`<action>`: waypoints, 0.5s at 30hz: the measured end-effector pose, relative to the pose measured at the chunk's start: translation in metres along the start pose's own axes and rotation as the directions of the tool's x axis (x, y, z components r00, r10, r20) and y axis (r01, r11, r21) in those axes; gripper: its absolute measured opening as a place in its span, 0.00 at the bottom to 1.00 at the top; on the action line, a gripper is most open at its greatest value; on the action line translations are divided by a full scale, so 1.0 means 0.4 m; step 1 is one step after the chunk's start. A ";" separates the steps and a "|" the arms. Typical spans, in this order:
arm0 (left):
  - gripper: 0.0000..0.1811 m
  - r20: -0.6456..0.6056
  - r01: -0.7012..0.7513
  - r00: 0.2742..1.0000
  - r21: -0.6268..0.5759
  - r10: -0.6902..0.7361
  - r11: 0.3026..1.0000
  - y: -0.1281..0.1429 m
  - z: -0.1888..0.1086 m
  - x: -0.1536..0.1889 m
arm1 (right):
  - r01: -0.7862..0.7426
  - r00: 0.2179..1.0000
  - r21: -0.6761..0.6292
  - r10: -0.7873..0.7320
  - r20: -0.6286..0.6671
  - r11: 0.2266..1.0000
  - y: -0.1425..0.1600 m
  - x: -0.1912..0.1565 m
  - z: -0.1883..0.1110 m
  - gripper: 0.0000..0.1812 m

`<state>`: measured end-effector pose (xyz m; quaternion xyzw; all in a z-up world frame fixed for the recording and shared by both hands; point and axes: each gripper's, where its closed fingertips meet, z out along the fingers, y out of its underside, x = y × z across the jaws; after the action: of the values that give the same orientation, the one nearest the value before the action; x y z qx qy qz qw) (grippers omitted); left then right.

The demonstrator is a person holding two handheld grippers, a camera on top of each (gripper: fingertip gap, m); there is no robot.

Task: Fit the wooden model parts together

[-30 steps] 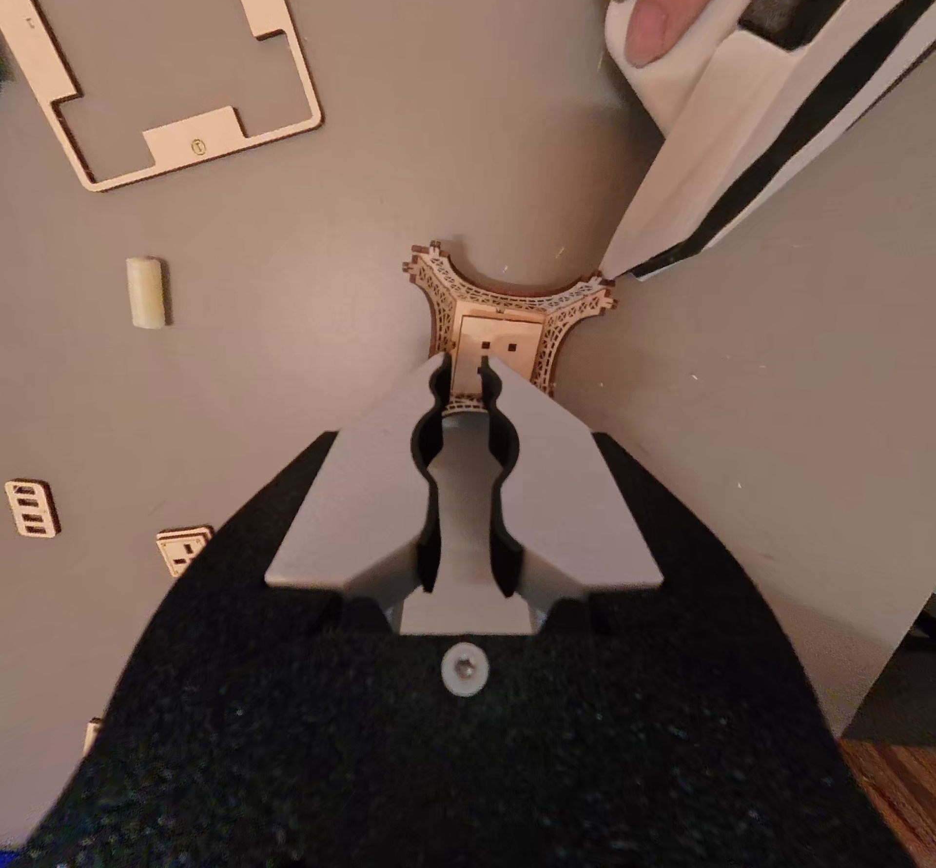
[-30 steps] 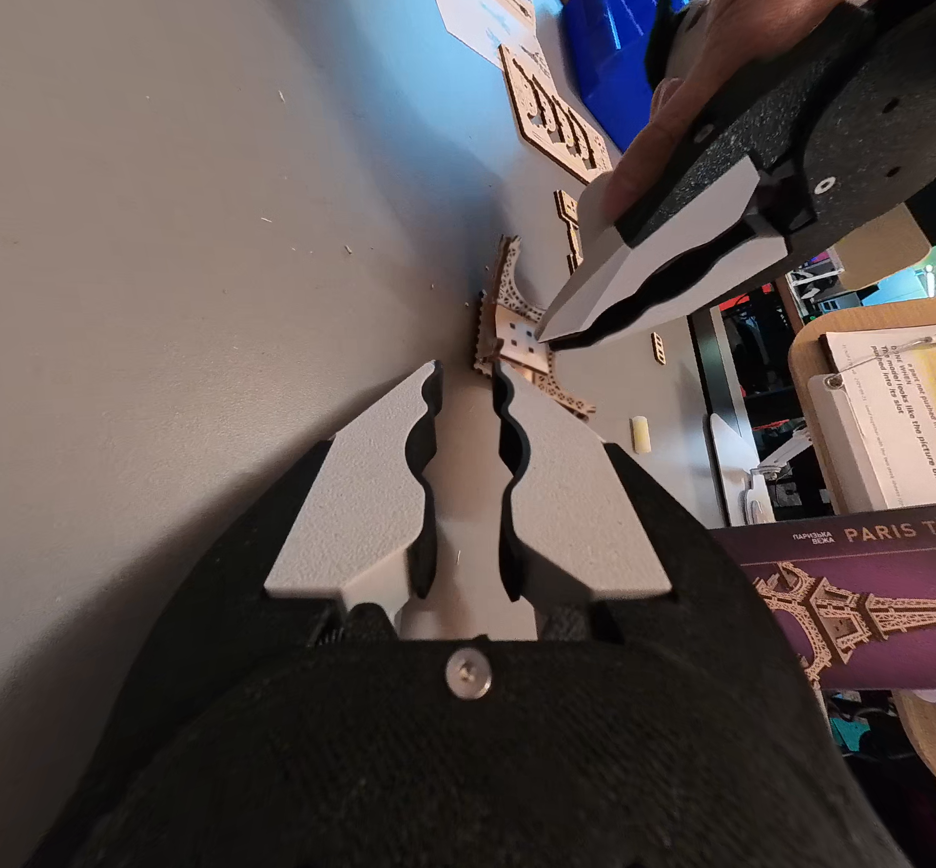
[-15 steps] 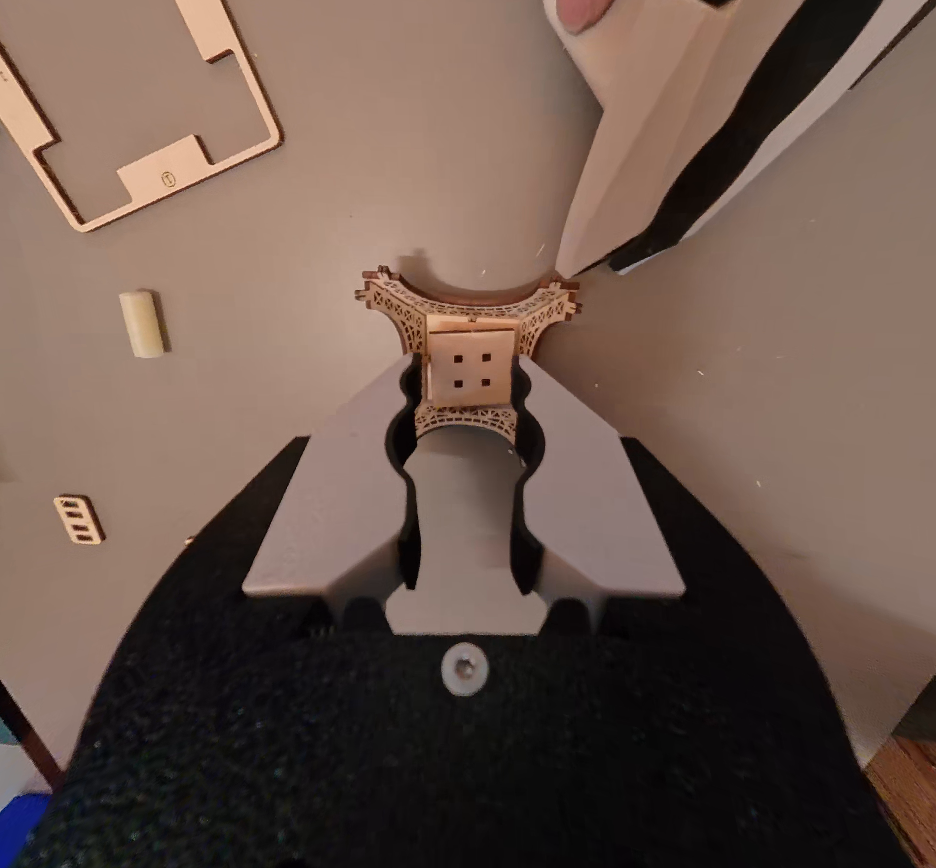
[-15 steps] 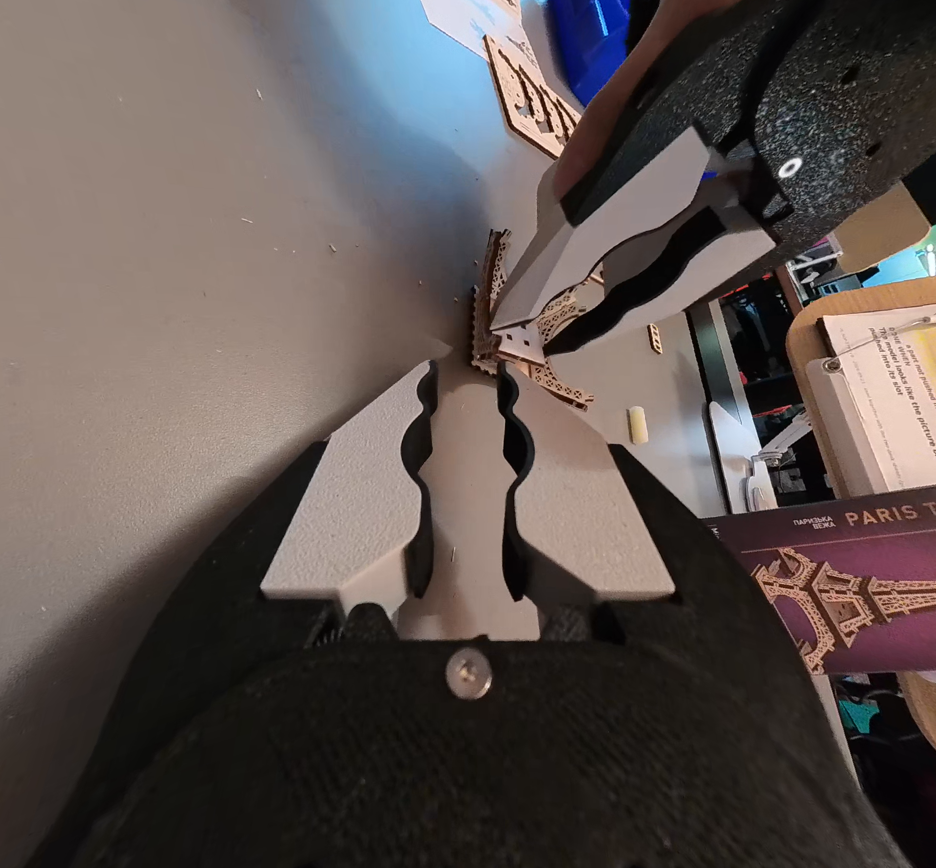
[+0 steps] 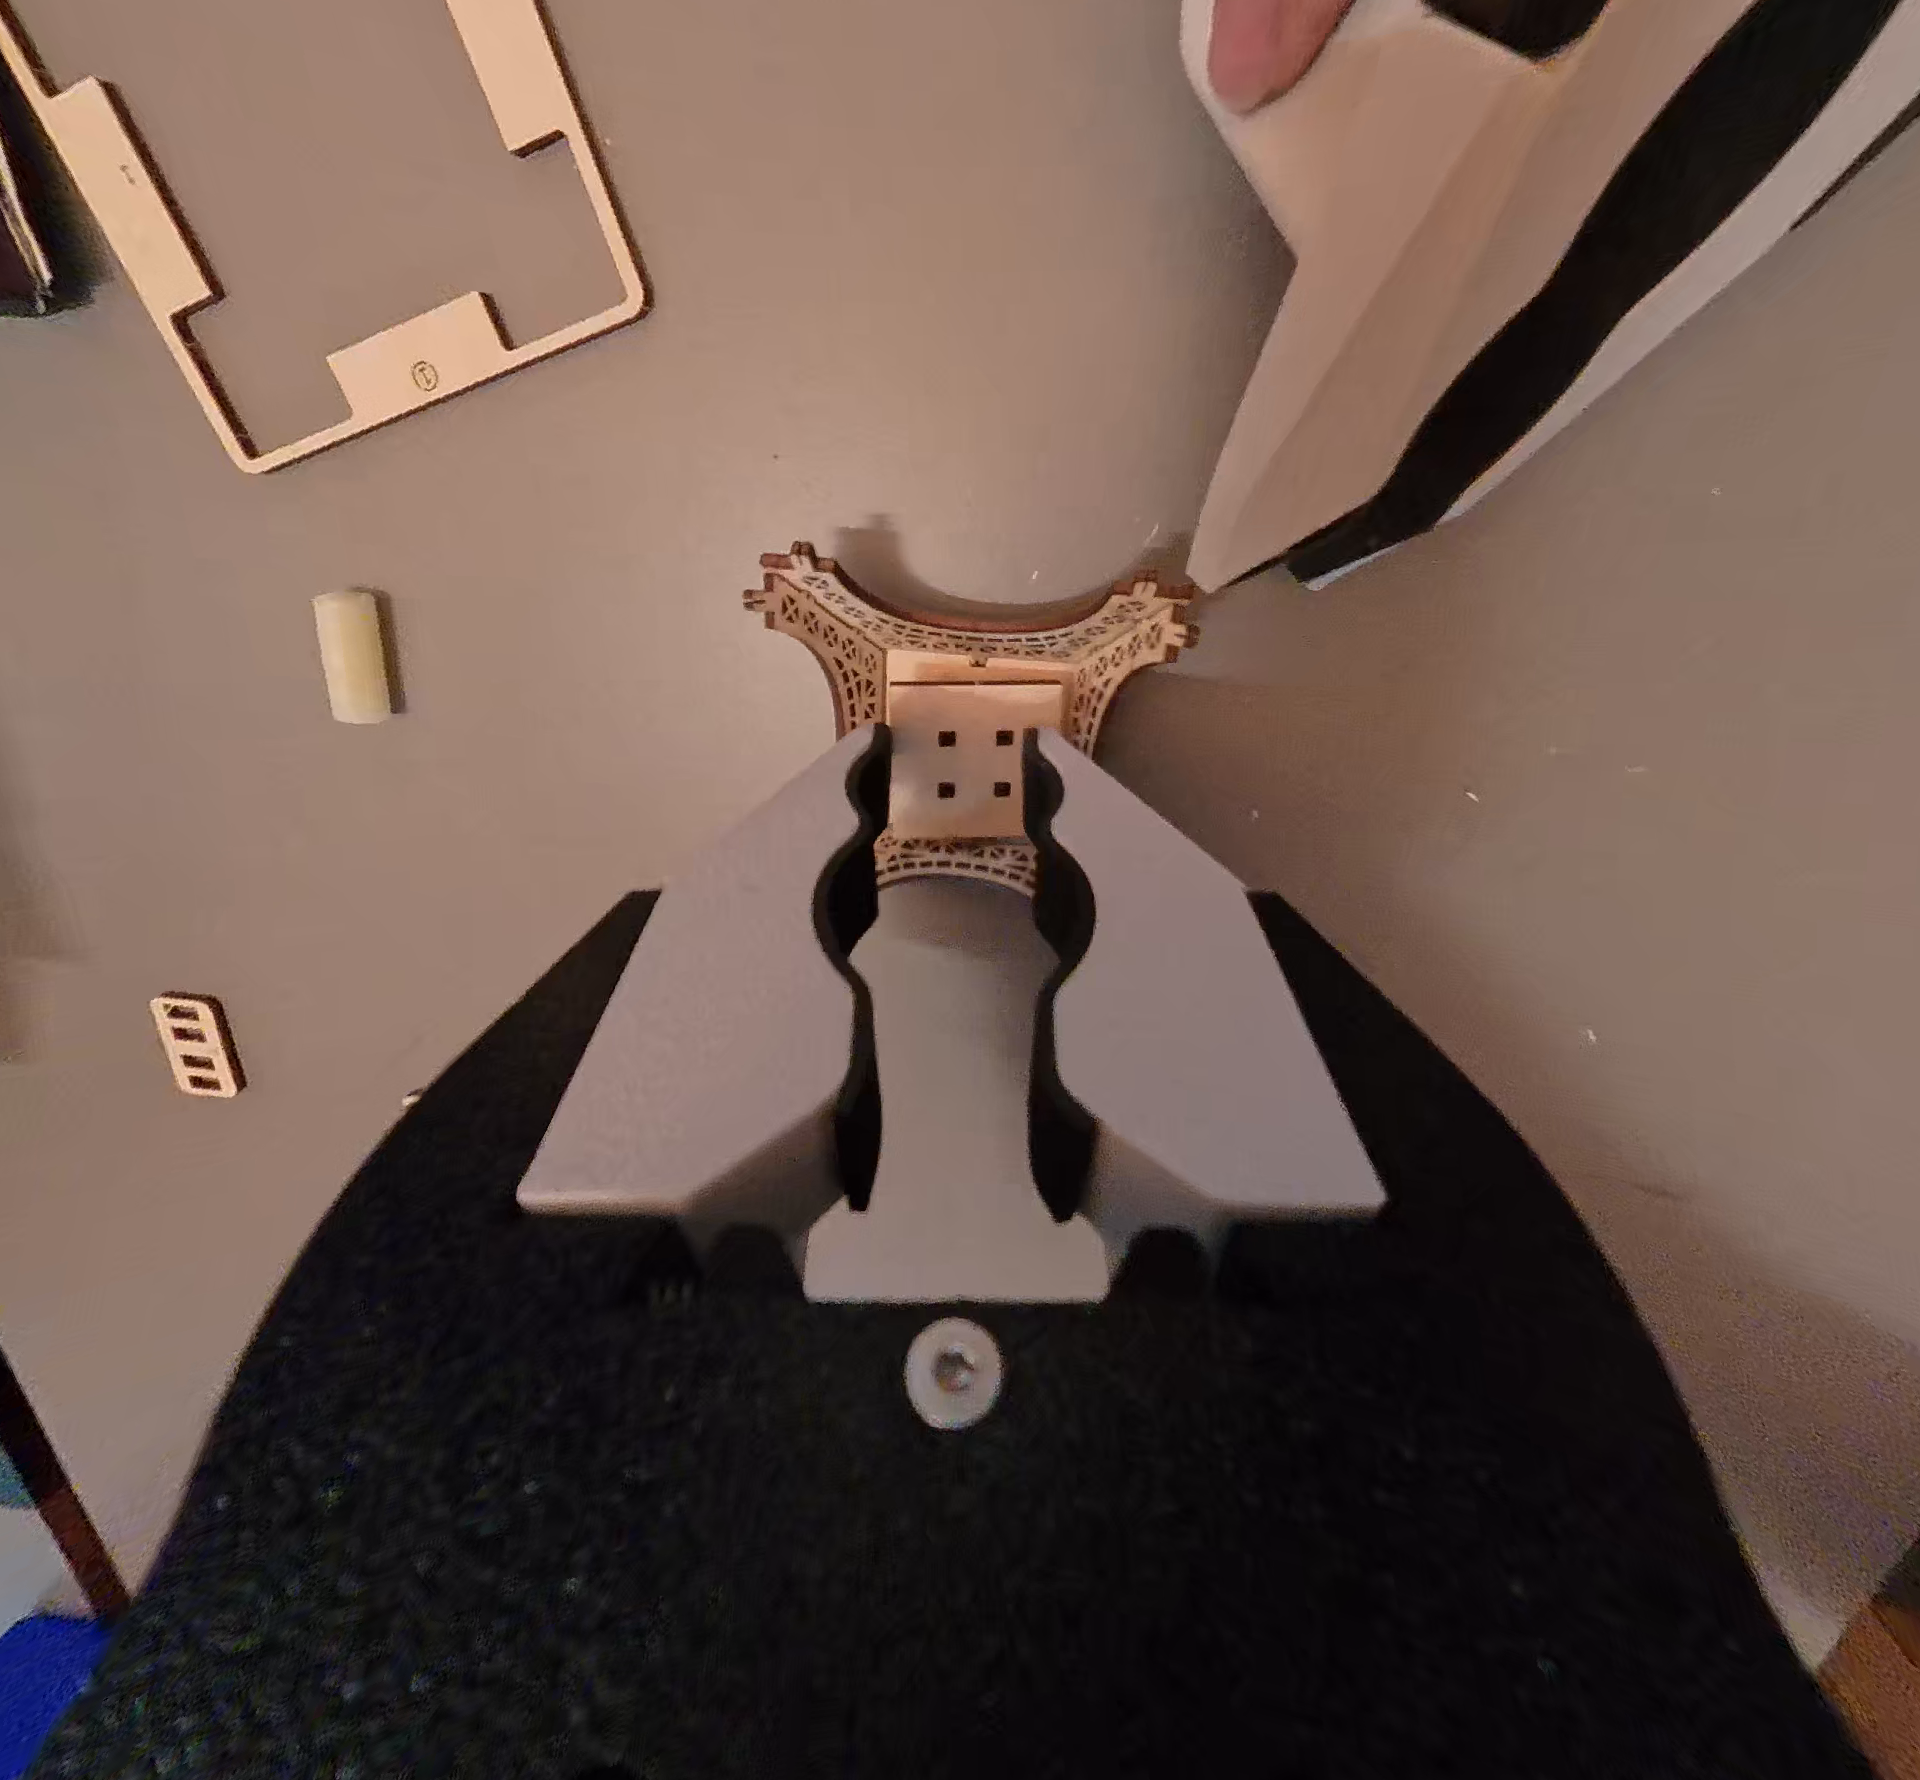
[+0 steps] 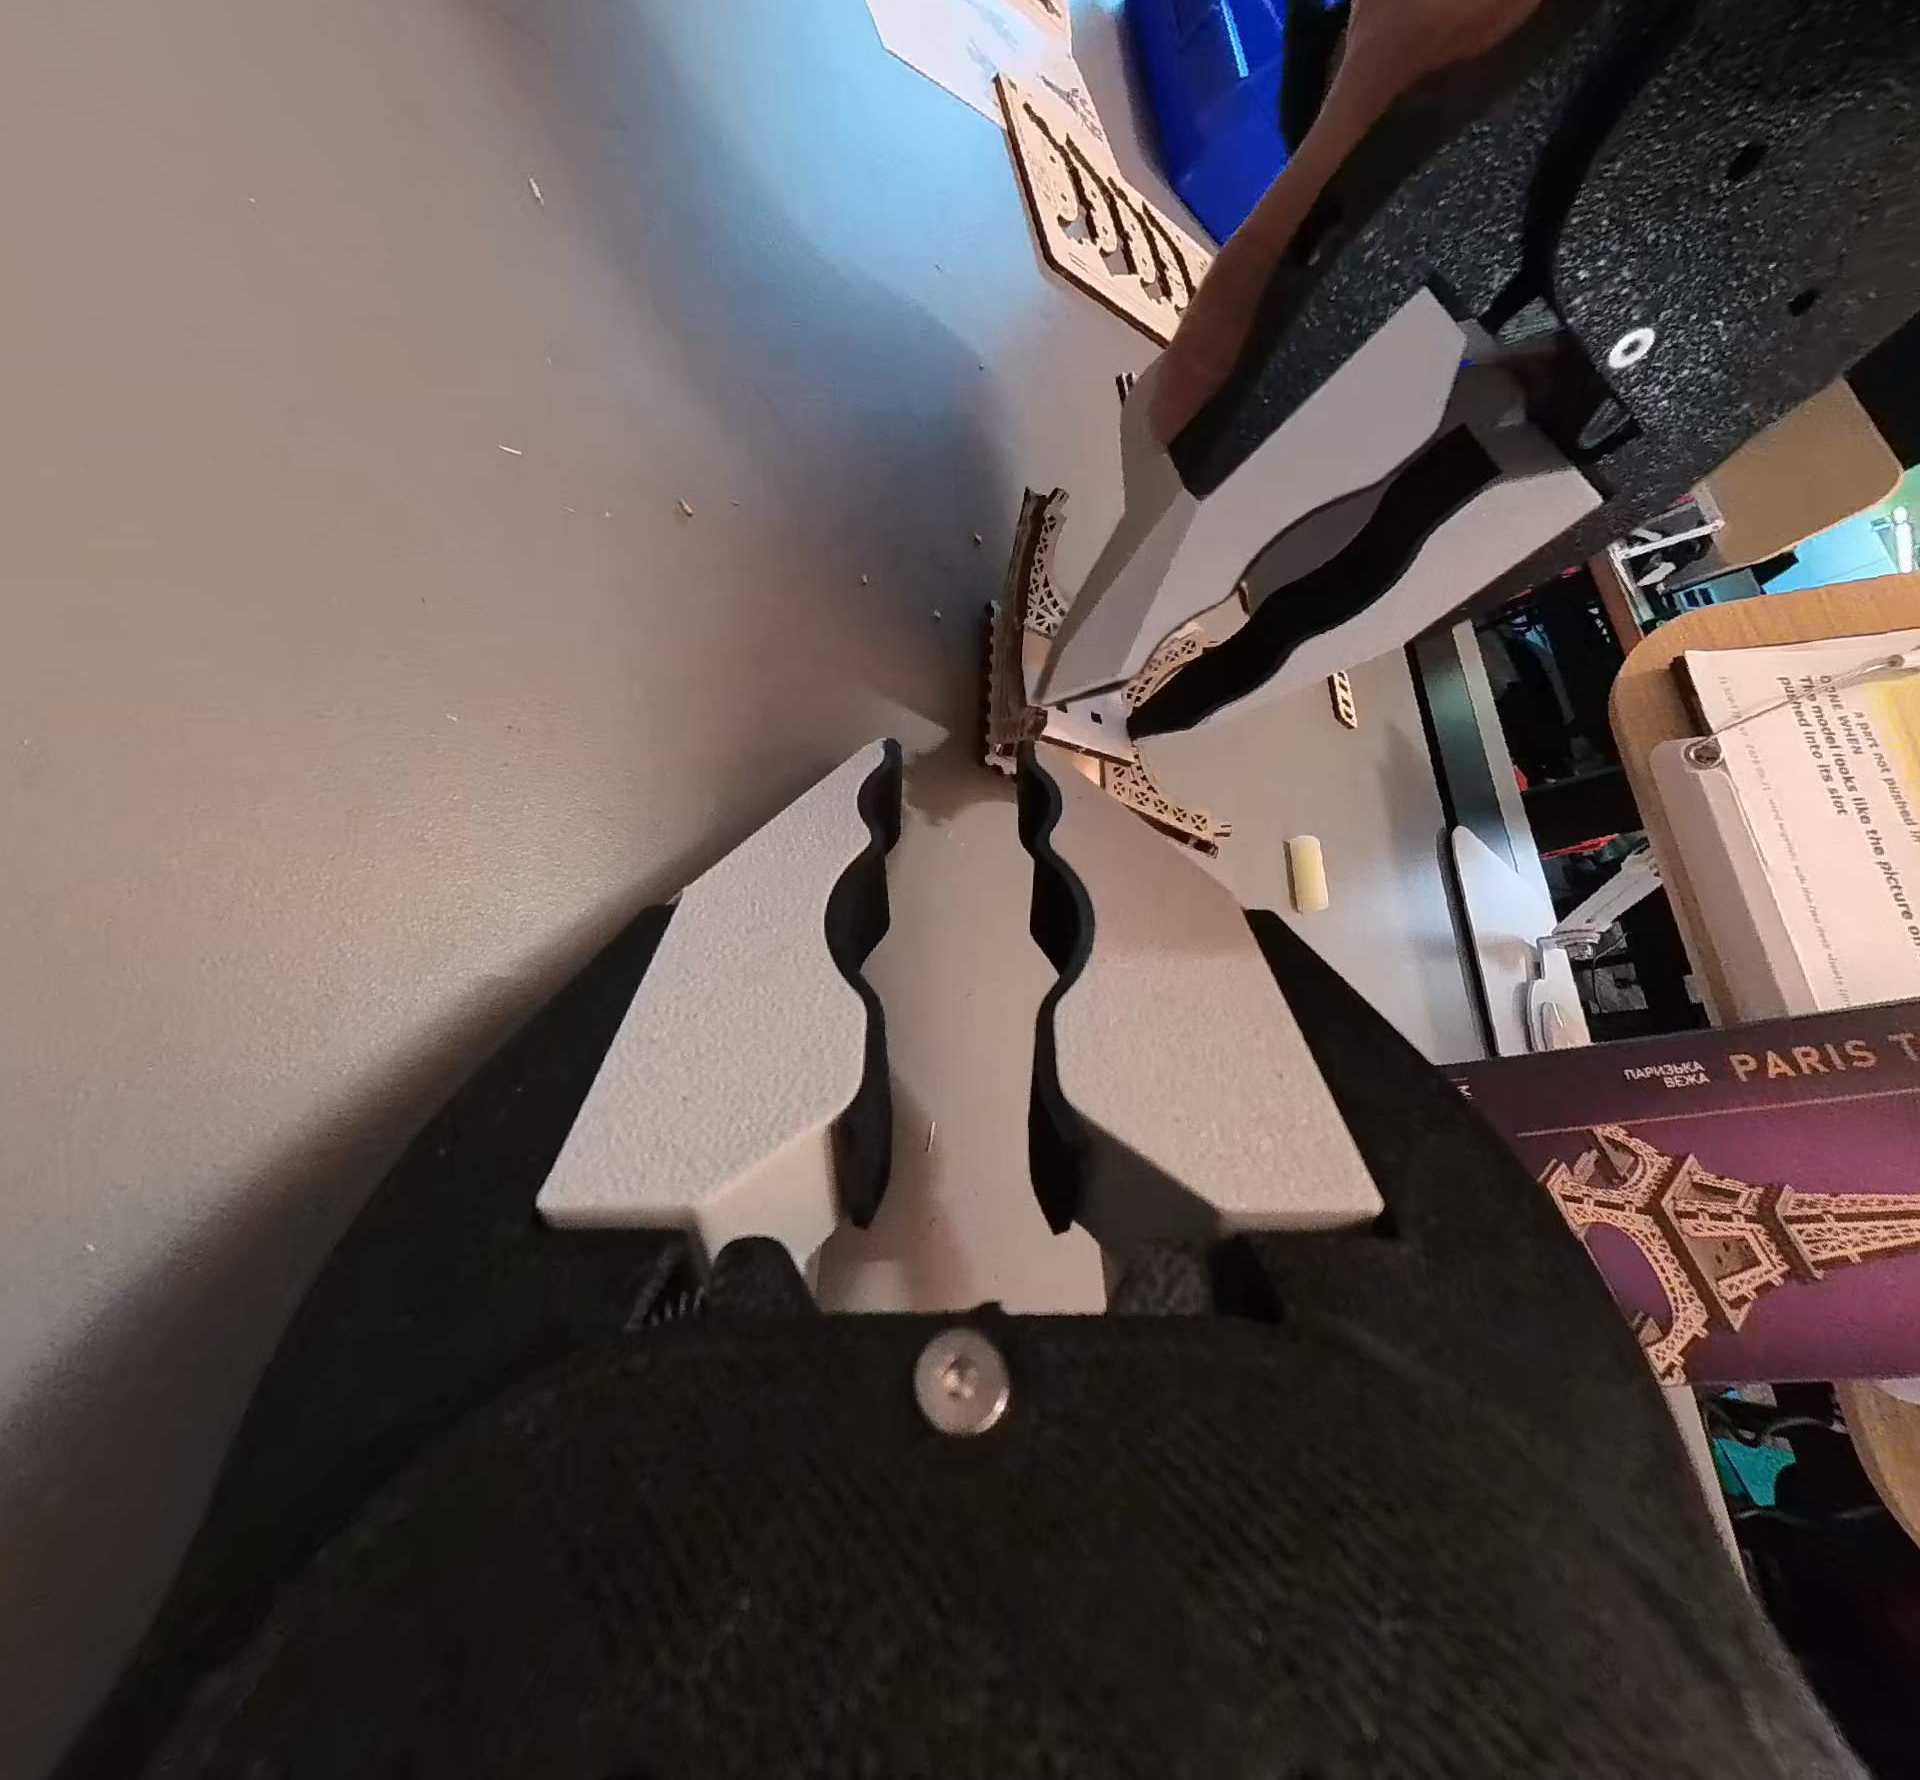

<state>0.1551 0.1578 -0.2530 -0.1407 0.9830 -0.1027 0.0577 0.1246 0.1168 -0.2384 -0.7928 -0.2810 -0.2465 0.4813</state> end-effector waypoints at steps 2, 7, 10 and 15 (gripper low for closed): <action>0.10 -0.017 0.020 1.000 0.017 -0.020 1.000 0.000 -0.001 -0.002 | 0.002 1.000 0.001 -0.002 0.000 1.000 -0.001 -0.001 0.000 0.11; 0.07 -0.049 0.012 0.999 0.013 -0.011 1.000 -0.001 -0.002 -0.003 | 0.006 1.000 0.003 -0.006 0.000 1.000 -0.003 -0.003 0.001 0.11; 0.05 -0.048 -0.006 0.999 0.001 0.006 1.000 -0.006 -0.002 -0.009 | 0.007 1.000 0.006 -0.007 0.001 1.000 -0.004 -0.004 0.002 0.11; 0.00 -0.063 -0.026 0.998 -0.006 0.026 1.000 -0.014 -0.007 -0.015 | 0.012 1.000 0.012 -0.012 0.003 1.000 -0.008 -0.007 0.003 0.11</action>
<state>0.1618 0.1547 -0.2487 -0.1247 0.9864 -0.1031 0.0274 0.1204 0.1185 -0.2387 -0.7886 -0.2882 -0.2466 0.4840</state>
